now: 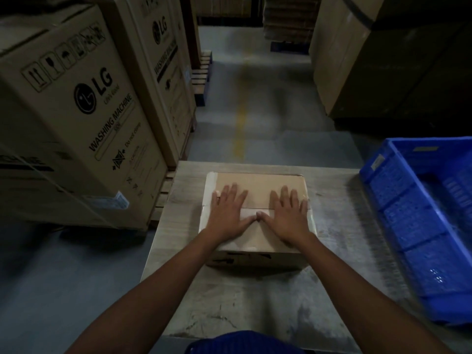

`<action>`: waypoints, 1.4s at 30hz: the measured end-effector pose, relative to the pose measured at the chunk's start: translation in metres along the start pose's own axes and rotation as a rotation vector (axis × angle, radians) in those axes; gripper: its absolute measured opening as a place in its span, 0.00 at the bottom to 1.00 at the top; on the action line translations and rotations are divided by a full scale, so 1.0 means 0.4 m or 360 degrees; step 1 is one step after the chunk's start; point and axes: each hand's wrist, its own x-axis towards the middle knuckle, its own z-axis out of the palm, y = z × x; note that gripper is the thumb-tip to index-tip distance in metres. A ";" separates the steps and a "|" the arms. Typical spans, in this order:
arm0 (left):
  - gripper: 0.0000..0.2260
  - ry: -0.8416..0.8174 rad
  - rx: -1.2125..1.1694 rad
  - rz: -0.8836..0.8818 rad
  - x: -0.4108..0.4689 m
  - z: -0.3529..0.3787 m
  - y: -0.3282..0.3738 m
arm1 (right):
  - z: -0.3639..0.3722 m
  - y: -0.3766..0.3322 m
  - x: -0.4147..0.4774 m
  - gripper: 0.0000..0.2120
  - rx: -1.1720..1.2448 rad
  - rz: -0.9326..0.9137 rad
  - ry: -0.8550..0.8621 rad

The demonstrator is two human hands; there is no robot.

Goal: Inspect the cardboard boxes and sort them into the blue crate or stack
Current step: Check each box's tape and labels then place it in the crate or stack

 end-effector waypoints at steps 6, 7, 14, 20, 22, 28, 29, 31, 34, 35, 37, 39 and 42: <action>0.32 -0.0028 0.0010 0.0102 0.016 -0.024 -0.054 | -0.053 -0.010 0.028 0.38 -0.0112 -0.0002 -0.0006; 0.32 0.0054 0.0019 0.0063 0.016 -0.028 -0.068 | -0.072 -0.021 0.038 0.38 -0.0110 0.0017 0.0007; 0.33 0.0085 0.0035 -0.0196 0.010 -0.013 -0.091 | -0.017 -0.055 0.060 0.45 -0.0109 0.0059 -0.0119; 0.29 0.0075 0.0121 0.0026 0.011 -0.015 -0.085 | -0.049 -0.138 0.080 0.31 -0.0353 -0.0456 -0.0297; 0.29 0.0016 0.0131 0.0047 0.013 -0.016 -0.090 | -0.038 -0.156 0.076 0.29 -0.0352 -0.0553 -0.0347; 0.31 -0.0067 0.0273 0.0091 0.018 -0.046 -0.065 | -0.105 -0.165 0.114 0.38 -0.0264 -0.0627 -0.0507; 0.31 -0.0080 0.0283 0.0105 0.022 -0.050 -0.057 | -0.112 -0.162 0.120 0.38 -0.0229 -0.0651 -0.0525; 0.33 -0.0100 0.0273 0.0178 0.028 -0.046 -0.039 | -0.119 -0.135 0.128 0.40 -0.0225 -0.0635 -0.0548; 0.35 -0.0196 0.0271 0.0215 0.039 -0.018 -0.016 | -0.107 -0.066 0.118 0.53 -0.0301 -0.0450 -0.0561; 0.35 -0.0237 0.0284 0.0184 0.045 -0.017 -0.009 | -0.100 -0.049 0.115 0.55 -0.0274 -0.0421 -0.0572; 0.37 -0.0306 0.0350 0.0145 0.058 -0.033 0.002 | -0.103 -0.036 0.114 0.56 -0.0251 -0.0454 -0.0592; 0.38 -0.0337 0.0375 0.0167 0.073 -0.053 0.010 | -0.121 -0.036 0.114 0.56 -0.0280 -0.0491 -0.0620; 0.39 -0.0399 0.0299 0.0364 0.098 -0.051 0.036 | -0.143 -0.012 0.113 0.61 -0.0427 -0.0321 -0.0615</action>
